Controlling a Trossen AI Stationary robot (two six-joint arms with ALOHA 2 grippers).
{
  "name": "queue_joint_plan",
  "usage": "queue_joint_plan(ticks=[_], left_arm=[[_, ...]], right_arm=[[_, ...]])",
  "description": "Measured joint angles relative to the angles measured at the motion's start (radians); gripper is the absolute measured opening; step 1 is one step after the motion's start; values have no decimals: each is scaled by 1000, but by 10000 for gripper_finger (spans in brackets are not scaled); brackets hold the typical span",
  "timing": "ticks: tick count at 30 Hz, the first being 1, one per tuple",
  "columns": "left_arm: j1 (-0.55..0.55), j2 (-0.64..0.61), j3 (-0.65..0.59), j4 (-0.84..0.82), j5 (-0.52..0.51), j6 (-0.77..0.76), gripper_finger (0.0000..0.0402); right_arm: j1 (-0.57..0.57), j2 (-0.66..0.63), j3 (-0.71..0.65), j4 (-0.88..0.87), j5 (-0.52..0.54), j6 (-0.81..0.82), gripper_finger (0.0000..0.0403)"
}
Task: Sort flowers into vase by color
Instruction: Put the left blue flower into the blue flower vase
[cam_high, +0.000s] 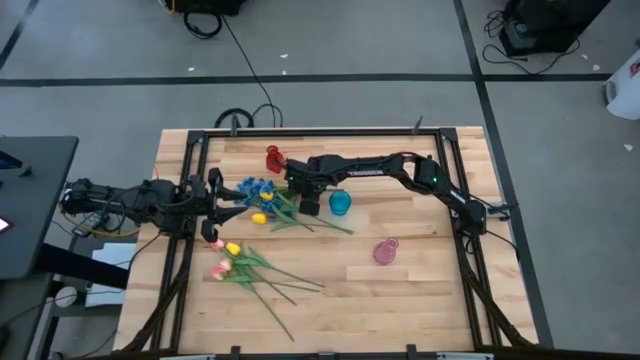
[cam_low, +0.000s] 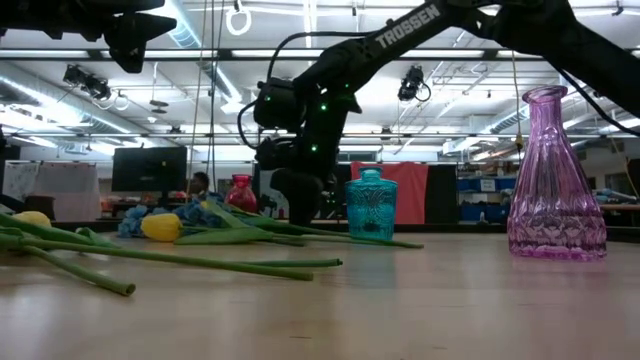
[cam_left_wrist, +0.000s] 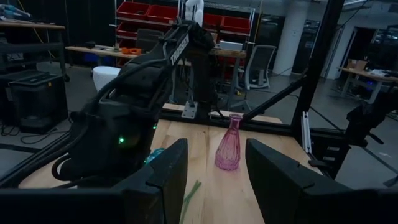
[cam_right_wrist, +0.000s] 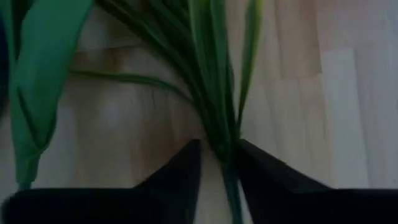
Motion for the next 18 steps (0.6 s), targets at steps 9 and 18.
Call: queue_joint_plan(ticks=[9, 18], left_arm=[[0, 0, 0, 0, 0, -1, 168], [0, 0, 0, 0, 0, -6, 168]], right_arm=[[-2, -4, 74, -122, 136, 1, 32], [127, -10, 333, -298, 470, -241, 17]])
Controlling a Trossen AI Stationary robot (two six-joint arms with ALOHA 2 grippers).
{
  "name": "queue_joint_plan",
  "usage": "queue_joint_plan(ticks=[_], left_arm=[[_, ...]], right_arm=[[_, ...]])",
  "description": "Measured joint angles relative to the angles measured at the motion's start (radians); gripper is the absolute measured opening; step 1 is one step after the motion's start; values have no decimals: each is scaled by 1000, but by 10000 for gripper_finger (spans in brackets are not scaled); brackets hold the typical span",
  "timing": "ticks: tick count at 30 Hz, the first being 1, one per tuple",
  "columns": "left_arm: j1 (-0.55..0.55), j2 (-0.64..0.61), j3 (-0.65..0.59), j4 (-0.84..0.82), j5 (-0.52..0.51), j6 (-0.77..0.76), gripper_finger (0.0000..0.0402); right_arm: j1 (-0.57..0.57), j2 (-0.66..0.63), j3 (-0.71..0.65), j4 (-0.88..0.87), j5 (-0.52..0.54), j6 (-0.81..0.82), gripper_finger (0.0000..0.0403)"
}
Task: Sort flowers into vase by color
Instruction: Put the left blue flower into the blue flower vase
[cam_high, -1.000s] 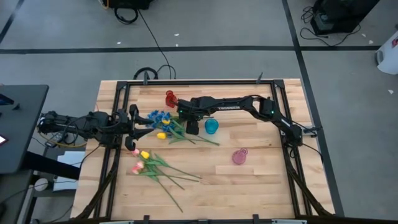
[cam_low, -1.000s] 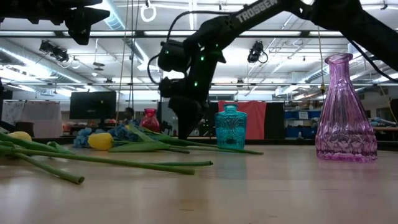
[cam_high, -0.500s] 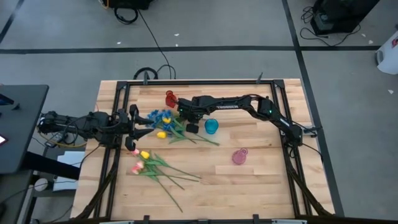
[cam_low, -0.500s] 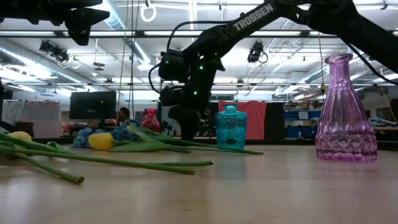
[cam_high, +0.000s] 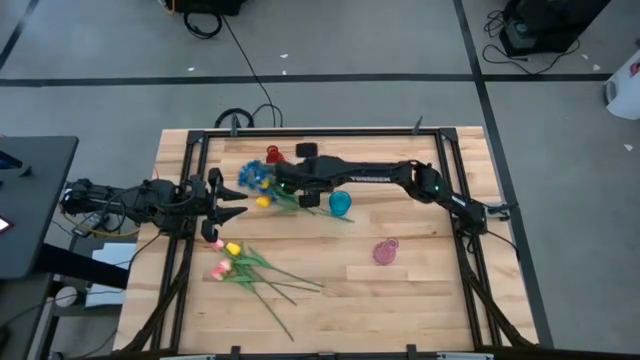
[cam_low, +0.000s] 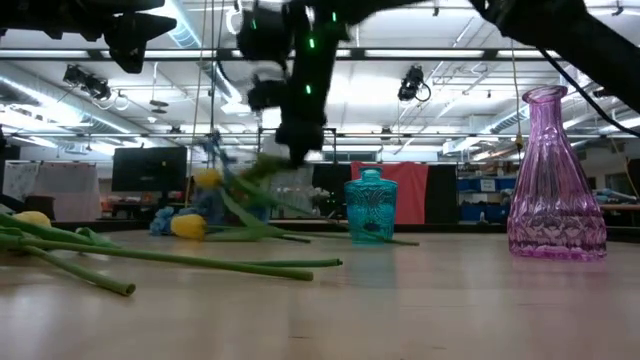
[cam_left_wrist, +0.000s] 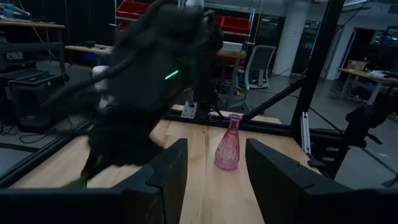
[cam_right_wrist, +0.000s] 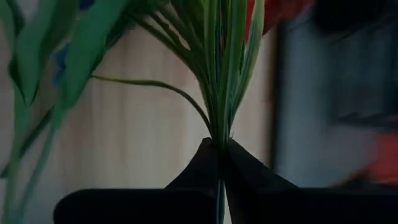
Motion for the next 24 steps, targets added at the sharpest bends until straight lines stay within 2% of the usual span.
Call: queue_joint_plan(ticks=[4, 8, 12, 16, 21, 24], left_arm=[[0, 0, 0, 0, 0, 0, 168], [0, 0, 0, 0, 0, -3, 168], [0, 0, 0, 0, 2, -4, 168], [0, 0, 0, 5, 4, -8, 168], [0, 0, 0, 10, 23, -26, 168], [0, 0, 0, 10, 28, -26, 168]], right_arm=[[74, 0, 76, -4, 203, -157, 31], [127, -16, 104, 11, 333, -231, 36], [152, -45, 108, -21, 396, -239, 34], [153, -87, 109, -45, 408, -223, 35], [143, -150, 109, -76, 550, -269, 35], [141, -197, 110, -54, 590, -341, 35]])
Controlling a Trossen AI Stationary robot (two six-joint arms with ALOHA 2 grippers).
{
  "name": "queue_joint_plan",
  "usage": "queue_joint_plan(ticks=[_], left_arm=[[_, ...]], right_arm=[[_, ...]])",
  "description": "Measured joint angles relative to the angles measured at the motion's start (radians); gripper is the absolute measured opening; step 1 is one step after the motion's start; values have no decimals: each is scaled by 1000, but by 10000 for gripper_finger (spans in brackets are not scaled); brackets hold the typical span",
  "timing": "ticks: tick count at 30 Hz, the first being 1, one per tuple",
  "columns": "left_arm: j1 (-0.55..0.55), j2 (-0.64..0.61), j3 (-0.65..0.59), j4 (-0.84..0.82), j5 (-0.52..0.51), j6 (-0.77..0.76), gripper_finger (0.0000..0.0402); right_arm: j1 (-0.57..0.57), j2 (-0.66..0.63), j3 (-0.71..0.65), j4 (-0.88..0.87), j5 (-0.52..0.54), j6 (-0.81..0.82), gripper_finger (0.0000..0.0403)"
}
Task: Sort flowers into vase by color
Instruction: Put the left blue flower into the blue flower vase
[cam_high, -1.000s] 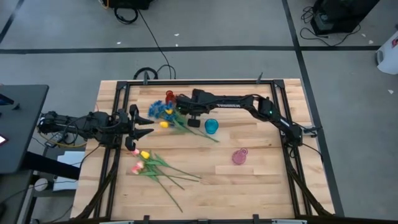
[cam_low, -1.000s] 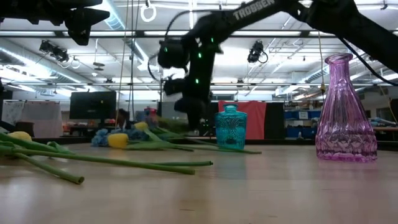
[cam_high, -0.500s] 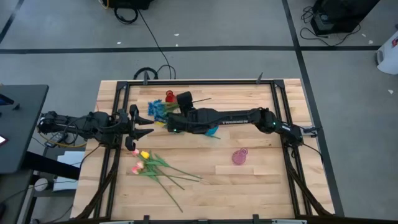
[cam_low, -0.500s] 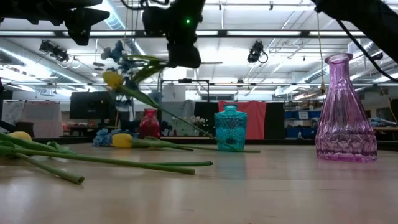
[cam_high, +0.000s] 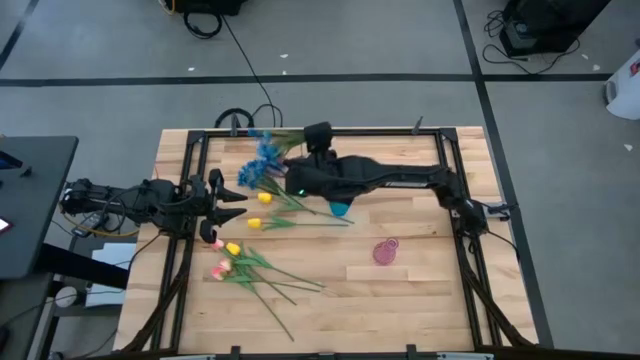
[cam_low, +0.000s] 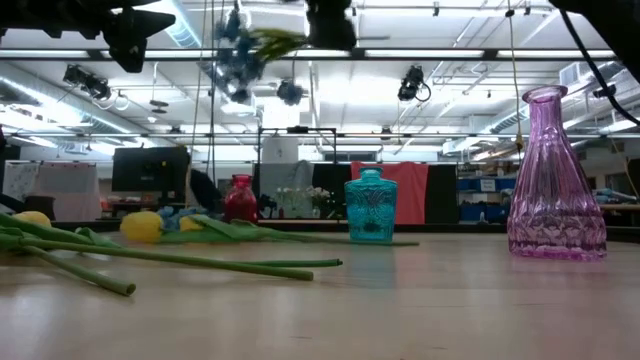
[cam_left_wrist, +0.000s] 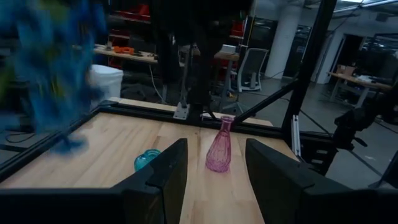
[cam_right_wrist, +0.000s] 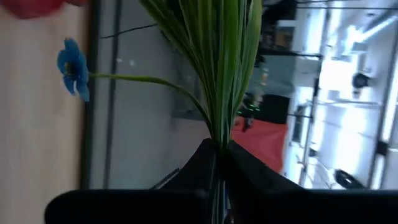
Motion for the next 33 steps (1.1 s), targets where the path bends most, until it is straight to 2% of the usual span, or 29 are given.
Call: queue_joint_plan(ticks=[4, 6, 13, 20, 27, 33], left_arm=[[0, 0, 0, 0, 0, 1, 168], [0, 0, 0, 0, 0, 1, 168], [0, 1, -19, 16, -10, 3, 168], [0, 38, -112, 152, -32, -2, 168], [0, 109, -124, 190, -32, -29, 168], [0, 187, -124, 192, -32, -29, 168]], right_arm=[[2, -40, 0, 35, 4, 14, 35], [3, -67, -1, 43, -43, 75, 35], [-14, -138, -1, 43, -439, 391, 35], [-16, -145, -31, 98, -657, 507, 31], [-16, -193, -196, 236, -727, 523, 30], [-26, -334, -503, 497, -791, 531, 29]])
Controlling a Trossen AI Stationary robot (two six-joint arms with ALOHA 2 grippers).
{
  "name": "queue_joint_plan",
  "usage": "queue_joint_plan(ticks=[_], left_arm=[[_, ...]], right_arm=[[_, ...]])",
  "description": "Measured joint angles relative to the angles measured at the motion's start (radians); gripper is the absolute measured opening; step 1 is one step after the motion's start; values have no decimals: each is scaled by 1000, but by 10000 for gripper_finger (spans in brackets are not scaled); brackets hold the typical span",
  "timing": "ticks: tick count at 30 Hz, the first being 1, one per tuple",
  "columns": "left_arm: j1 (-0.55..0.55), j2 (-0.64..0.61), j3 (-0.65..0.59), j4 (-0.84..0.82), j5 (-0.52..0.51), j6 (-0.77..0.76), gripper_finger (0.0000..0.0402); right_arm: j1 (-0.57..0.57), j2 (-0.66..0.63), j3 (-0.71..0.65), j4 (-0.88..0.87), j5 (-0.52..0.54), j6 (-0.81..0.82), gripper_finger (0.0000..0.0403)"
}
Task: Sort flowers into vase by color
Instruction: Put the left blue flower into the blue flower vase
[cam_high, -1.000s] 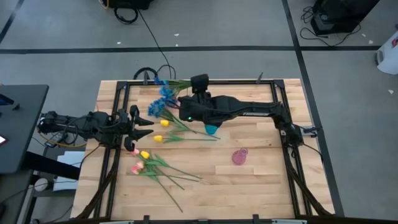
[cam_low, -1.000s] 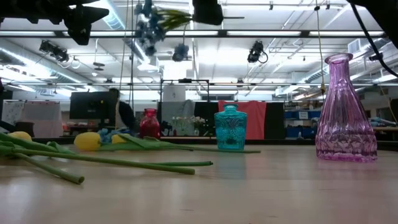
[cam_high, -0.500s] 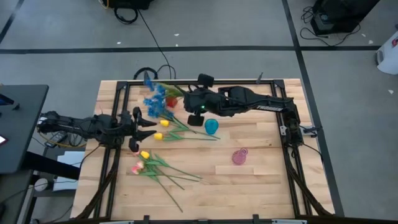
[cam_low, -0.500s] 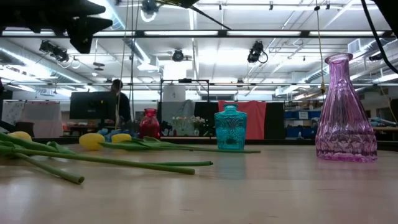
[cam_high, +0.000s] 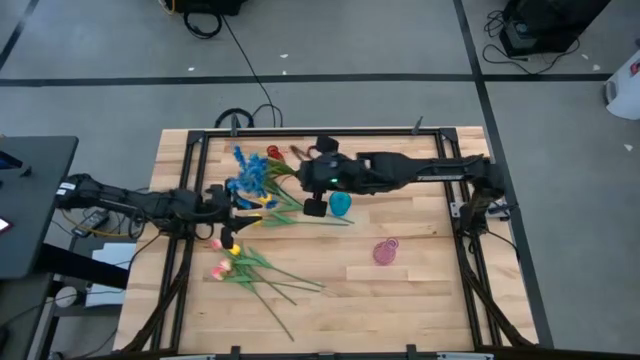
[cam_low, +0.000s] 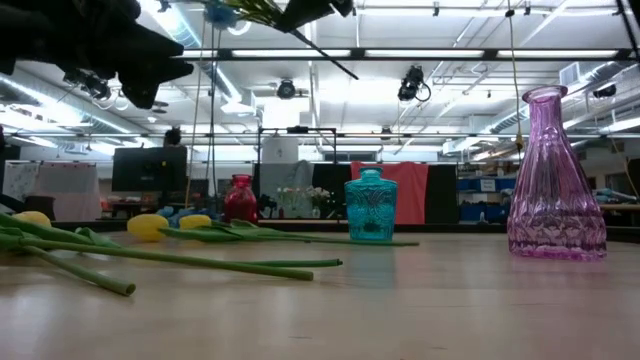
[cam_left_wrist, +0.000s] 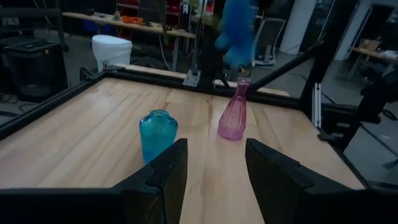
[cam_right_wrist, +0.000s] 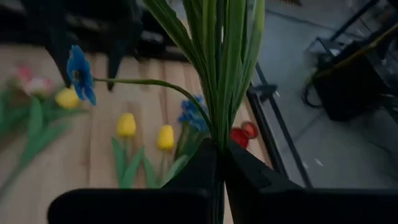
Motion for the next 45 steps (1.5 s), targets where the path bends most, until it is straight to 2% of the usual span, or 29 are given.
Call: queue_joint_plan(ticks=[4, 11, 16, 21, 28, 33, 38, 45], left_arm=[[0, 56, 0, 45, 0, 0, 168], [0, 169, 0, 185, -60, 42, 168], [0, 282, 0, 306, -150, 85, 168], [0, 403, 0, 414, -189, 112, 168], [32, 530, 21, 470, -198, 113, 168], [99, 596, 50, 475, -135, 112, 168], [153, 639, 58, 506, -83, 112, 168], [189, 699, 58, 573, -77, 112, 168]], right_arm=[[-5, -133, -267, 270, -72, 25, 33], [-4, -298, -660, 657, -97, 76, 33], [-5, -348, -893, 911, -94, 96, 33], [-17, -370, -1056, 1161, -94, 92, 34], [-59, -376, -1143, 1285, -122, 68, 34], [-102, -363, -1174, 1378, -177, 66, 34], [-115, -357, -1197, 1375, -188, 69, 34], [-107, -358, -1198, 1383, -182, 77, 34]])
